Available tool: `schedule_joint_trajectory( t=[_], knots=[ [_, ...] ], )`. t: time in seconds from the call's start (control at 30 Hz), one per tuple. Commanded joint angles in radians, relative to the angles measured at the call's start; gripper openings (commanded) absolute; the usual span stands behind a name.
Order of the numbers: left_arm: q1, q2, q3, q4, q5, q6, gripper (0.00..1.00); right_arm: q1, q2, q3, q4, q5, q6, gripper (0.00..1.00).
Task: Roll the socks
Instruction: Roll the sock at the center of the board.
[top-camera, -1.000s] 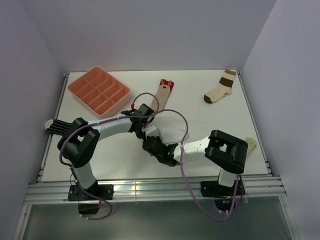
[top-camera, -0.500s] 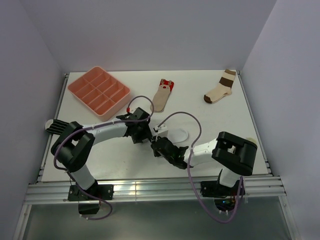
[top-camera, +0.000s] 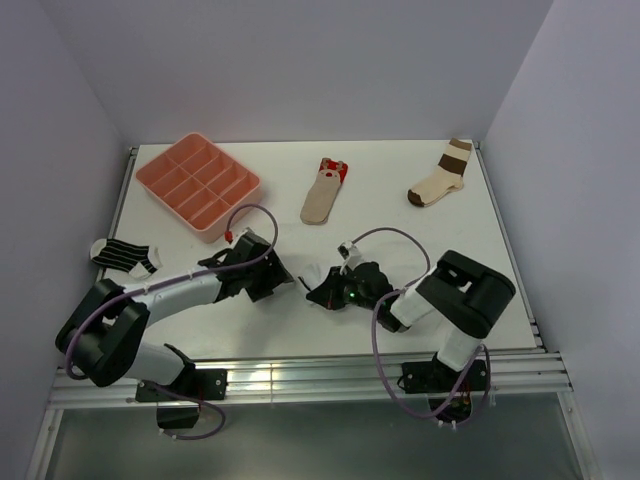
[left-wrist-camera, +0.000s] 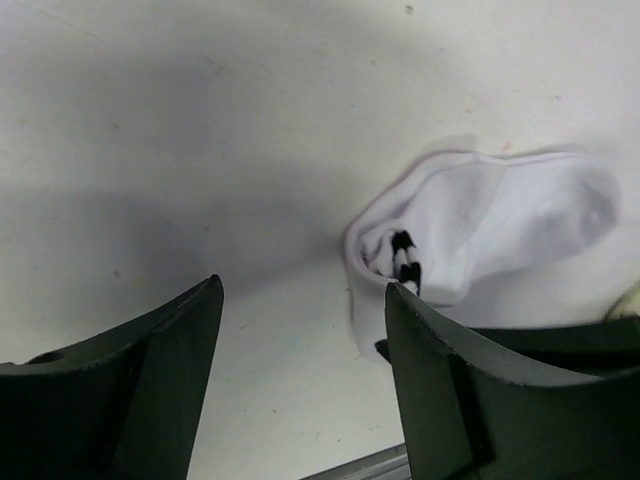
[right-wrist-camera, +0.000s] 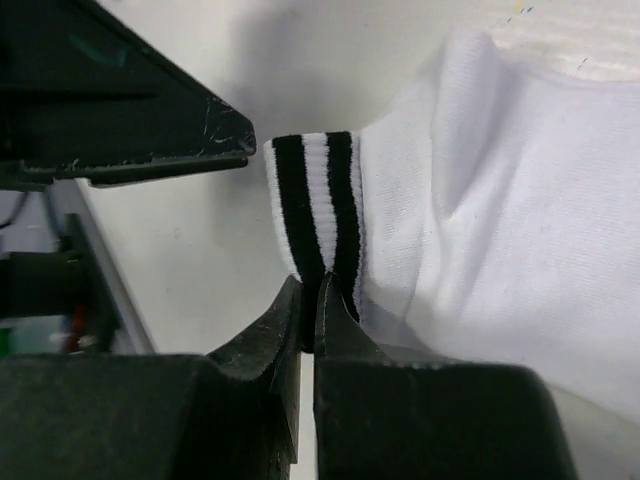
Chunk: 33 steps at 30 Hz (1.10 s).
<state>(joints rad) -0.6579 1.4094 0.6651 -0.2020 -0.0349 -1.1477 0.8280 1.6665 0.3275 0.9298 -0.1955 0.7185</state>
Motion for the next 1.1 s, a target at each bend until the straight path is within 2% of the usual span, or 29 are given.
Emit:
schedule_joint_trajectory(
  t=[0.0,0.17,0.27,0.87,1.07],
  knots=[
    [0.001,-0.064,-0.073,0.183,0.055,-0.017,0.71,-0.056,0.145,-0.076,0.041,-0.229,0.090,0.00],
    [-0.009,-0.130,-0.171,0.335,0.093,0.006,0.72,-0.148,0.271,-0.119,0.248,-0.335,0.193,0.00],
    [-0.022,-0.118,-0.177,0.372,0.104,0.029,0.71,-0.173,0.326,-0.119,0.283,-0.366,0.219,0.00],
    [-0.043,0.098,-0.116,0.415,0.110,0.046,0.61,-0.196,0.383,-0.048,0.158,-0.389,0.196,0.00],
    [-0.043,0.187,-0.079,0.332,0.081,0.055,0.45,-0.196,0.365,-0.028,0.110,-0.381,0.188,0.04]
  ],
)
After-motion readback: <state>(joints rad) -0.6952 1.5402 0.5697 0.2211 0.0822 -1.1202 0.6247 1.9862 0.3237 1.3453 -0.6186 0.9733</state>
